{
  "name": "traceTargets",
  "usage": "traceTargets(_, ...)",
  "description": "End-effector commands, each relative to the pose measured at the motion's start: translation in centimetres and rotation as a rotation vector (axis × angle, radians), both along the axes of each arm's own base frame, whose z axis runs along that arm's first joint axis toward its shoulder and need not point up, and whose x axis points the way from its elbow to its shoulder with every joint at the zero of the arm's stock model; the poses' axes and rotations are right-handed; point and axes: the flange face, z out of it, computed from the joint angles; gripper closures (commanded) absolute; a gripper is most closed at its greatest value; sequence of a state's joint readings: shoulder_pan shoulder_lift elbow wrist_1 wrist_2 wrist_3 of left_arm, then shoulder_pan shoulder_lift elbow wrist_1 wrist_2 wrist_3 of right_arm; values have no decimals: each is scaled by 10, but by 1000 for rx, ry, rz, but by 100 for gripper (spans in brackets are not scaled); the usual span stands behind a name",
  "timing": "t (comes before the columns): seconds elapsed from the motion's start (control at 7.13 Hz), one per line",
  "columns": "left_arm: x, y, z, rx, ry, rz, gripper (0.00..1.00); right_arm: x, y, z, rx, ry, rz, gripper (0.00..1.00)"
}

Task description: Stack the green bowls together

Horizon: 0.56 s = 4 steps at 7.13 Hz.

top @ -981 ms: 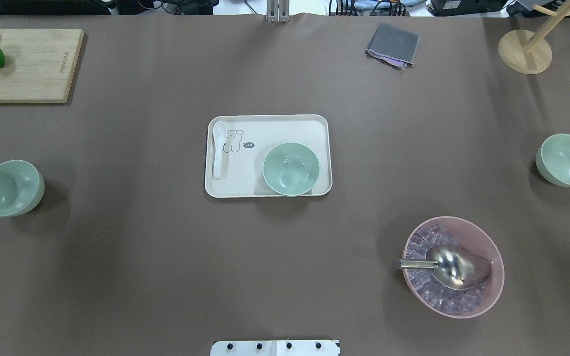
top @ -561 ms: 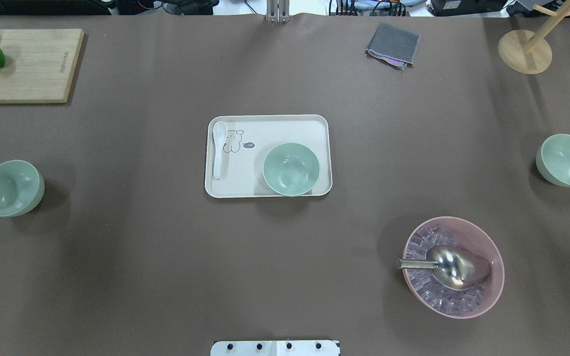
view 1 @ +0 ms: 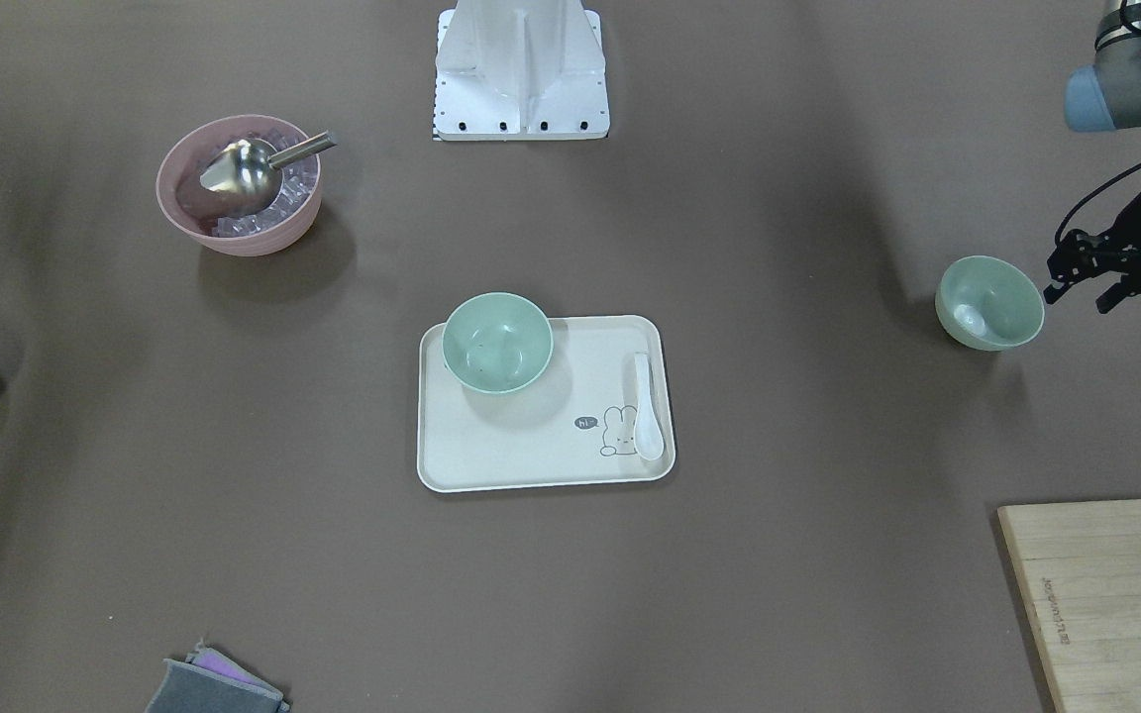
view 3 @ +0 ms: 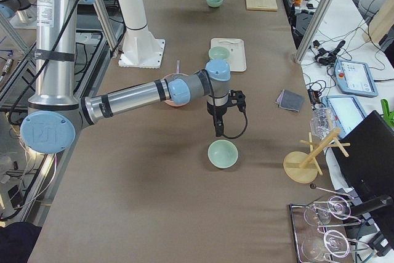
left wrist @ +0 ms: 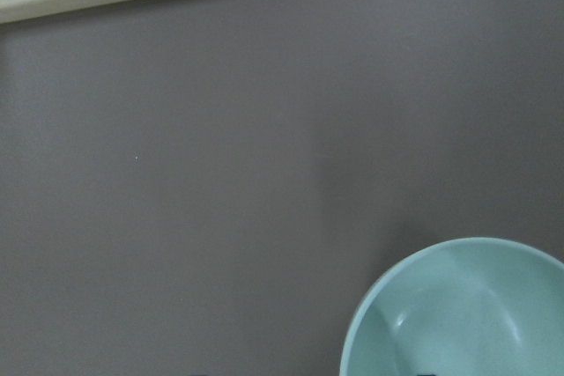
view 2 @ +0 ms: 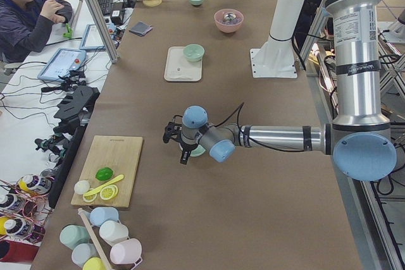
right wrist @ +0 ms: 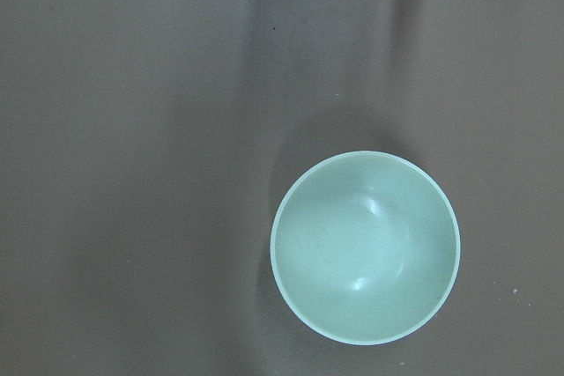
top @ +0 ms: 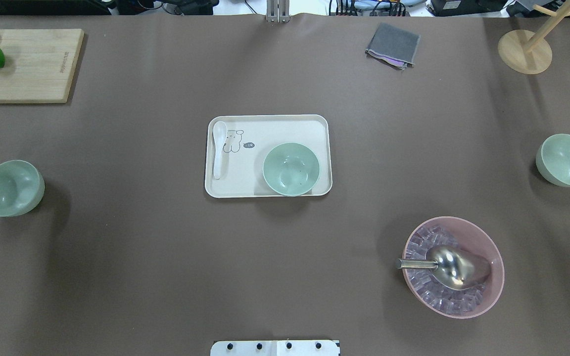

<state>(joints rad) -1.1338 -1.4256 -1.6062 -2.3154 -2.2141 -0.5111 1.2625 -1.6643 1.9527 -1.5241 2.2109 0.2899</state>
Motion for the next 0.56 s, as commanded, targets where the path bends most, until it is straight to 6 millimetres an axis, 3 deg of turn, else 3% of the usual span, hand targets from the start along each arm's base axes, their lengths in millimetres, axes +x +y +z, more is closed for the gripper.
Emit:
traceTargets(0.0, 10, 5, 11, 8, 8, 19, 57, 1, 2, 3, 8, -2, 0, 1)
traceTargets(0.42, 25, 11, 10, 21, 16, 54, 60, 1, 4, 4, 6, -1, -1, 1)
